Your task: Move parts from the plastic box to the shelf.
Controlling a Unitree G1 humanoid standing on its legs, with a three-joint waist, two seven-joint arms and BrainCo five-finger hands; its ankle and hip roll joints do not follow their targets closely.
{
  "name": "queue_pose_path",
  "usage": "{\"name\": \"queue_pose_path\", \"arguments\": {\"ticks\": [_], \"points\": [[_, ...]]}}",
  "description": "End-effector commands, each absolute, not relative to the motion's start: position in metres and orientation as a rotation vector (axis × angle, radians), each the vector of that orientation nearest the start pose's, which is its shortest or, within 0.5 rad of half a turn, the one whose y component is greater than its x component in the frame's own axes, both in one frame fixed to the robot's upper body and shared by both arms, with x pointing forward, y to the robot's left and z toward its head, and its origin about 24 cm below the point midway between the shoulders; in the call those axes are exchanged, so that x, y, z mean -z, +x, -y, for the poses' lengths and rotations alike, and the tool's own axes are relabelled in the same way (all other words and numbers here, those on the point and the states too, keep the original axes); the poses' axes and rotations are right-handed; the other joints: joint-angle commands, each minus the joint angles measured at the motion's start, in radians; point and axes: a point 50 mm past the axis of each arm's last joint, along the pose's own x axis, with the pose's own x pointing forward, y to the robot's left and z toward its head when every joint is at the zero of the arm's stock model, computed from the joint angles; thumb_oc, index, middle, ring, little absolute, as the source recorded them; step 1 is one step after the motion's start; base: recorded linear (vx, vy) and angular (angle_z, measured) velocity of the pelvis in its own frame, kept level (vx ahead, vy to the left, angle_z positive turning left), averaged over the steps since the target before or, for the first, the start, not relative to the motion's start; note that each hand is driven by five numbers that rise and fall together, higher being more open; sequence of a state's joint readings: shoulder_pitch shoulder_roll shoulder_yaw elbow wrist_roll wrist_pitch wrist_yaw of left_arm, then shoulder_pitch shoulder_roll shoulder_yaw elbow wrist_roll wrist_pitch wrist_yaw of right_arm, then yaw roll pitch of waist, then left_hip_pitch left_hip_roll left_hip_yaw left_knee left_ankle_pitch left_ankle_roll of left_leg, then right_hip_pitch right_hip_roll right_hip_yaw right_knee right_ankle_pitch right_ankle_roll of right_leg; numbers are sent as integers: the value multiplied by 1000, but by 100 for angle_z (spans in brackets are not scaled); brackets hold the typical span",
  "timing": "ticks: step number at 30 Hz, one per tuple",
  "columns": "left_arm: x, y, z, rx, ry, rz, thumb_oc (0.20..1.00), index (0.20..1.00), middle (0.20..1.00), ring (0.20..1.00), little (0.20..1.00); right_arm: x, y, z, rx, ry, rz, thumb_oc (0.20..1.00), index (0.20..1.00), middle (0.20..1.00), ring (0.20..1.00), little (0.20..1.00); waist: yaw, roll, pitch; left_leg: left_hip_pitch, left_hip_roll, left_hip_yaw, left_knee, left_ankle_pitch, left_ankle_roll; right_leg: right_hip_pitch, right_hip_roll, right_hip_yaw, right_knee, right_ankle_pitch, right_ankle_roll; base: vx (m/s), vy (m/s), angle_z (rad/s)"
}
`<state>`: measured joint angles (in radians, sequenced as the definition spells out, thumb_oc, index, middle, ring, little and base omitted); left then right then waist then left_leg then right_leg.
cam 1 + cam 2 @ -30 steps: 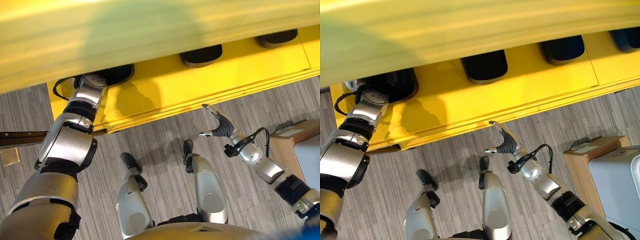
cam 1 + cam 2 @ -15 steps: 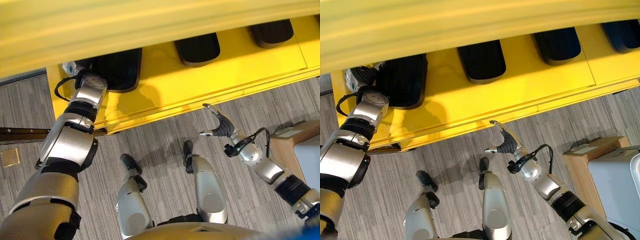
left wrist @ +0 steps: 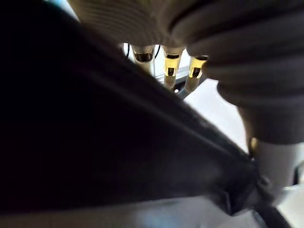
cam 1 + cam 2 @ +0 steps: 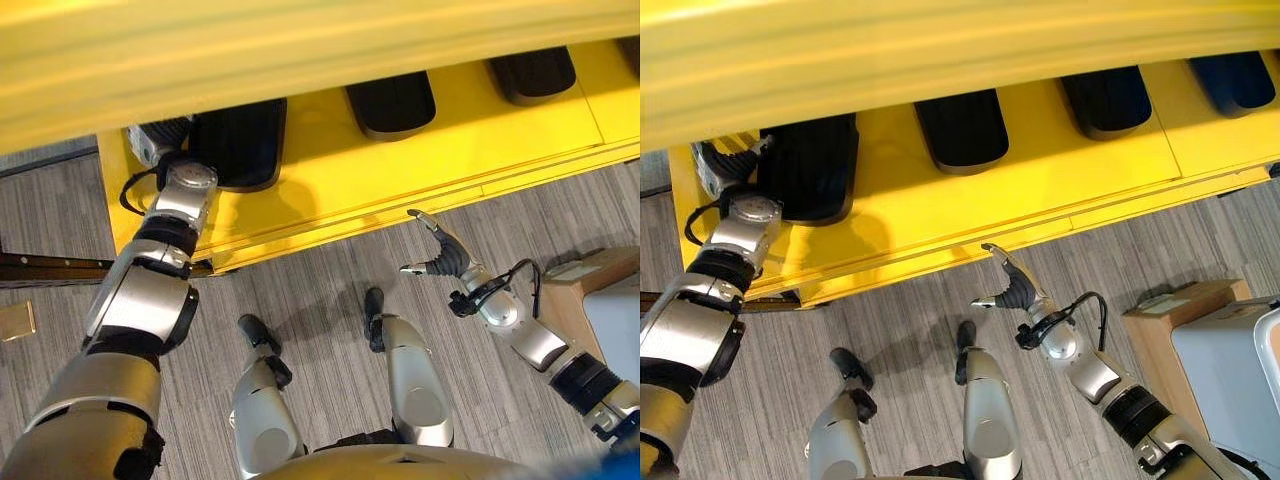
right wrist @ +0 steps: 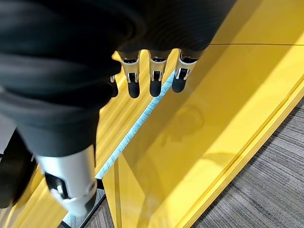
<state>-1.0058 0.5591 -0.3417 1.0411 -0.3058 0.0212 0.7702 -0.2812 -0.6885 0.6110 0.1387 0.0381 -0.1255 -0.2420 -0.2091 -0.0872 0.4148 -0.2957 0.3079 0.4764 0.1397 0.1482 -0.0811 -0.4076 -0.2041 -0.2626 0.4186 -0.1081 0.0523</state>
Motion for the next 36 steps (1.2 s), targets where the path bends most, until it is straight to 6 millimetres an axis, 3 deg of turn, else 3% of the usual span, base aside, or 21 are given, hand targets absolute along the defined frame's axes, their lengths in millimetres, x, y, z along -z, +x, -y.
{"name": "queue_pose_path", "arguments": {"ticks": [1,9,10,17,22,28,31,36], "points": [[-147,373,-295,-920,348,-15,1000,1000,1000,1000,1000,-80,279,150,-340,-671,274,1000,1000,1000,1000,1000,-3,-58,48,34,18,15,118,-133,-72,61,67,-21,-85,-12,22,0,0,0],[-106,365,-276,-857,284,-82,1000,1000,1000,1000,1000,-87,280,143,-352,-658,302,1000,1000,1000,1000,1000,18,-54,43,56,12,2,109,-129,-69,95,65,-35,-93,-10,23,0,0,0],[-92,361,-270,-834,269,-100,1000,1000,1000,1000,1000,-87,281,141,-354,-658,303,1000,1000,1000,1000,1000,25,-52,40,64,11,-2,107,-128,-67,107,65,-39,-96,-10,22,0,0,0],[-72,353,-255,-803,210,-117,1000,1000,1000,1000,1000,-87,281,138,-362,-659,312,1000,1000,1000,1000,1000,40,-46,36,81,13,-11,109,-123,-65,139,65,-49,-102,-10,19,7,-2,1],[-69,350,-255,-819,168,-111,1000,1000,1000,1000,1000,-94,283,134,-369,-653,346,1000,1000,1000,1000,1000,44,-41,32,88,19,-15,110,-113,-68,153,67,-50,-105,-12,16,0,0,0],[-111,361,-264,-872,60,45,1000,1000,1000,1000,1000,-104,288,126,-406,-688,373,1000,1000,1000,1000,1000,42,-18,20,96,30,-15,111,-90,-75,166,63,-55,-100,-21,8,27,42,-1],[-161,373,-259,-819,-55,241,1000,1000,1000,1000,1000,-102,286,127,-413,-682,369,1000,1000,1000,1000,1000,31,-11,11,100,34,-5,107,-87,-77,170,64,-56,-103,-26,7,7,15,0],[-170,373,-241,-714,-81,331,1000,1000,1000,1000,1000,-95,277,126,-417,-665,375,1000,1000,1000,1000,1000,39,-11,8,108,34,0,98,-82,-76,183,64,-65,-114,-25,7,-17,-31,1]]}}
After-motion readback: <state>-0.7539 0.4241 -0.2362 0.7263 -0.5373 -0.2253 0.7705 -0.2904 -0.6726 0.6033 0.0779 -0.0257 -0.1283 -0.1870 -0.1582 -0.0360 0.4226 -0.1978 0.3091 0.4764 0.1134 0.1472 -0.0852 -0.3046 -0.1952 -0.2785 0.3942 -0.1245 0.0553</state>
